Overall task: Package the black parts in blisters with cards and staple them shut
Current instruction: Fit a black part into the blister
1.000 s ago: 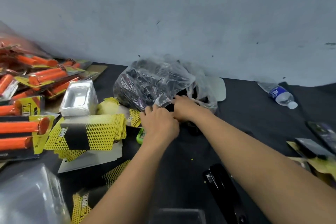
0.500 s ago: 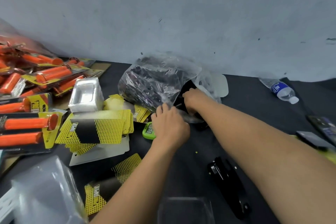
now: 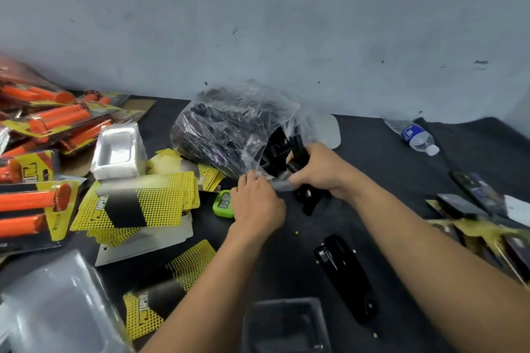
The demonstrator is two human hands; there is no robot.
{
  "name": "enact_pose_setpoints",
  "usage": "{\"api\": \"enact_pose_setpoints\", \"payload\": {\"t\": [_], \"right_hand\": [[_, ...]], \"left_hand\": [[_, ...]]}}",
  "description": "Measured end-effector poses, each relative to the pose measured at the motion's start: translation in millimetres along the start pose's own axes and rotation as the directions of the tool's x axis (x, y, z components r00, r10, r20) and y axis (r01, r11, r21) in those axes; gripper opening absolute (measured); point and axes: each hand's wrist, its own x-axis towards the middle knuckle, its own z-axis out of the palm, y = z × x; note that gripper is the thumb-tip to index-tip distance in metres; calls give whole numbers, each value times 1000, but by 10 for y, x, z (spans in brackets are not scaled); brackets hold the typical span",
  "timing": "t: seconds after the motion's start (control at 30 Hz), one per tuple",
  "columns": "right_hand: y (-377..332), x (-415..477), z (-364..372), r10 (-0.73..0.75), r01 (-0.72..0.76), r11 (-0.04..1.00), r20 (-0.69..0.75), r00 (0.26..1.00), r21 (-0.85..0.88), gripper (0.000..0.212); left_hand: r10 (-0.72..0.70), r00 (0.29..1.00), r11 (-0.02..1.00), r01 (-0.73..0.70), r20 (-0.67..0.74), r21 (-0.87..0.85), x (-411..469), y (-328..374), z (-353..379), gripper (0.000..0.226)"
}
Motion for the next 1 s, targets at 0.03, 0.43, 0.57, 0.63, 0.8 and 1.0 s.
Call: {"api": "enact_pose_setpoints", "payload": {"t": [0.03, 0.43, 0.57, 0.63, 0.8, 1.0], "right_hand": [[57, -119, 33, 3, -1, 1000, 61, 998, -28, 37], [1008, -268, -442, 475, -588, 719, -355, 805, -372, 57], [1216, -377, -271, 457, -479, 705, -181, 871, -524, 64], [1185, -430, -163, 285, -292, 774, -101, 953, -562, 62], [960, -548, -120, 183, -168, 953, 37, 982, -250, 74], [527, -987, -120, 164, -100, 813, -61, 985, 573, 52]], "left_hand": [[-25, 998, 997, 21, -56, -68, -3, -2, -3, 57], [19, 995, 855, 36, 101, -517, -227, -22, 215, 36], [172, 952, 977, -132, 254, -169, -237, 33, 292, 57], [201, 947, 979, -187, 250, -82, -261, 48, 340, 60], [262, 923, 960, -218, 282, -178, -292, -78, 333, 61], [68, 997, 718, -78, -43, -691, -509, -143, 144, 37]]}}
